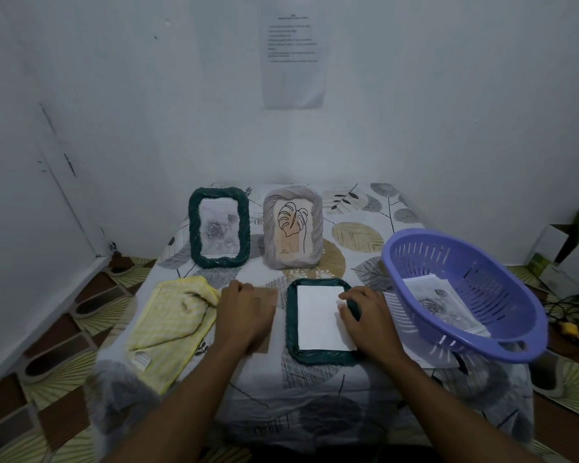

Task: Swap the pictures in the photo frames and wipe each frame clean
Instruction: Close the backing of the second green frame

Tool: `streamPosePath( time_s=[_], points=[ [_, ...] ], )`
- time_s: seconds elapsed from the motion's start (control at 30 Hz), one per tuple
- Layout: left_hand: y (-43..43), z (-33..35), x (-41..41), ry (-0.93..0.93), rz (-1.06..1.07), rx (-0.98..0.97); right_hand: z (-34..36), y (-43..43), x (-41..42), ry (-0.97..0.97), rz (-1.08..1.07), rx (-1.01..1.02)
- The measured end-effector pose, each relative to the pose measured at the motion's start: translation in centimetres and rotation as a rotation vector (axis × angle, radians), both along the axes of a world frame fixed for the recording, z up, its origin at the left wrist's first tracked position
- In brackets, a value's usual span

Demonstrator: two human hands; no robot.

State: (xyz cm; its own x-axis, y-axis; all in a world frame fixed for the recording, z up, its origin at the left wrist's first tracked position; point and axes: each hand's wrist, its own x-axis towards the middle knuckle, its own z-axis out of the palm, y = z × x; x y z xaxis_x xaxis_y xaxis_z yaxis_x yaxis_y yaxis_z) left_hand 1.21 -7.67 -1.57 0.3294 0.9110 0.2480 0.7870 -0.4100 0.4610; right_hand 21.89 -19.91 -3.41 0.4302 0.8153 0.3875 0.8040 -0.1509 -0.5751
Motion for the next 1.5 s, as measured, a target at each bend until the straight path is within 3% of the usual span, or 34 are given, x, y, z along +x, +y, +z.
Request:
streamPosePath(
  time_s=[0.07,0.27,0.47,0.73,0.83,0.93,1.0,1.07,1.2,1.5],
  points=[
    [-0.3,-0.9,-0.7,0.068,0.015,-0.02,0.1,-0.1,-0.1,-0.009,0.002,-0.011],
    [-0.7,-1.4,-0.7,-0.107,0.032,-0.056,0.1,-0.4,-0.3,-0.013,0.002,-0.033],
    [-1.5,-1.1,-1.6,-0.078,0.033,0.022,0.3,-0.6,-0.4,-0.002,-0.005,-0.057],
    [-0.7,1.9,-1.6,-0.271,0.122,-0.04,1.4,-0.2,-1.3,0.001,0.031,-0.012],
    [-0.7,4.3,-0.9,-0.295,0.129,-0.055,3.5,0.6,-3.0,0.15,0.091,0.043],
    [-1.8,6.1,1.4,-0.36,0.042,-0.148,6.3,1.5,-4.3,0.473,0.135,0.032],
    [-2.5,6.2,3.2,-0.412,-0.033,-0.206,7.2,1.7,-4.1,0.671,0.121,0.036],
    [-2.7,5.4,4.5,-0.47,-0.079,-0.249,7.4,1.4,-3.1,0.731,0.044,0.04],
    [-2.6,3.9,4.7,-0.545,-0.124,-0.31,6.5,0.1,-1.1,0.729,-0.017,-0.051],
    [-2.4,2.5,5.1,-0.532,-0.148,-0.27,4.6,0.3,0.5,0.522,-0.033,-0.091]
  ],
)
